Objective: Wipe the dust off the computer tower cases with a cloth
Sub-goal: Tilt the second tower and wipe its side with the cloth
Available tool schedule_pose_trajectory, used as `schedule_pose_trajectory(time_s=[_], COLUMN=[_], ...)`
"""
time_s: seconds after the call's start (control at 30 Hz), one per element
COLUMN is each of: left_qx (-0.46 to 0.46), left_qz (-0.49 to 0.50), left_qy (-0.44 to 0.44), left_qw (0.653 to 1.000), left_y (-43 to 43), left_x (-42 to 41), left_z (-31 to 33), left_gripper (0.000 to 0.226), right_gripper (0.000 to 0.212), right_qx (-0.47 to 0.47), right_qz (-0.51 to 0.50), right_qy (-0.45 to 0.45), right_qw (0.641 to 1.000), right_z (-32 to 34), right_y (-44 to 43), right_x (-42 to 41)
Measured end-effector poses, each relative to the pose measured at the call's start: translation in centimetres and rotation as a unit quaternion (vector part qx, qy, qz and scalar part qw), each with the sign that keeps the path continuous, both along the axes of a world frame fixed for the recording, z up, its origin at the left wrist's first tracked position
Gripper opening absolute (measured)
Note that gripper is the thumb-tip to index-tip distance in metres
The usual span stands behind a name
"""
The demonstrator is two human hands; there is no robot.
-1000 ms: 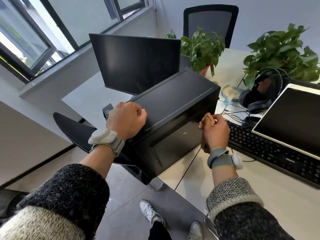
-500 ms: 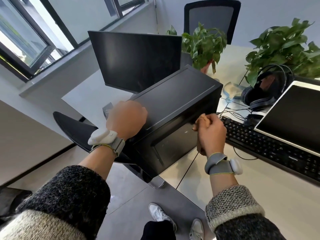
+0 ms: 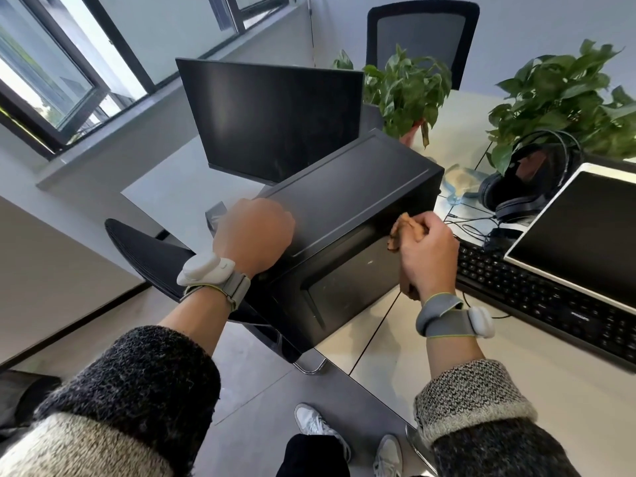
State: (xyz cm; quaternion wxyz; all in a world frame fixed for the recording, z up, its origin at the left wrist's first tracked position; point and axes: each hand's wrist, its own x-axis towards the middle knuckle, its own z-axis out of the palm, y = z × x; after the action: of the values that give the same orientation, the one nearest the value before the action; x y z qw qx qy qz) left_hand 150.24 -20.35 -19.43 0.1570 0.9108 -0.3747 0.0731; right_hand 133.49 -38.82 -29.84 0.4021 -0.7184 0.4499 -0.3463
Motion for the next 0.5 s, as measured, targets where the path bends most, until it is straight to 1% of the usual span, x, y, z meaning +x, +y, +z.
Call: schedule_pose_trajectory(time_s=[0.1,0.13,0.2,0.27,0.4,0.5], left_qx=[0.006,0.008,0.008,0.008,0.009,0.011], left_qz=[0.001,0.001,0.001,0.001,0.009,0.010], left_qy=[-0.005,-0.006,-0.007,-0.006,-0.007,-0.007], left_qw=[1.000,1.000,1.000,1.000,1.000,1.000], left_y=[0.0,-0.1,-0.1,-0.1,0.1,0.1], left_x=[-0.2,-0.3,-0.3,-0.2,0.0,0.0], left_z=[0.2,0.1,0.2,0.1,0.1,0.0], left_gripper=[0.045,0.045,0.046,0.046,0.046,0.045], right_gripper=[0.014,0.016,0.017,0.015,0.016,0.018], right_qx=[0.069,0.092,0.117,0.127,0.125,0.133], right_qz=[-0.014,-0.006,0.018,0.031,-0.007,-0.013], right_qy=[0.037,0.056,0.064,0.046,-0.011,0.025], right_qw=[0.997,0.994,0.991,0.990,0.992,0.991], right_z=[-1.9,-2.6,-2.9,-2.0,-0.8,-2.0], right_y=[0.6,0.7,0.7,0.3,-0.2,0.3], right_x=[0.0,-0.1,-0.3,-0.3,-0.2,-0.2])
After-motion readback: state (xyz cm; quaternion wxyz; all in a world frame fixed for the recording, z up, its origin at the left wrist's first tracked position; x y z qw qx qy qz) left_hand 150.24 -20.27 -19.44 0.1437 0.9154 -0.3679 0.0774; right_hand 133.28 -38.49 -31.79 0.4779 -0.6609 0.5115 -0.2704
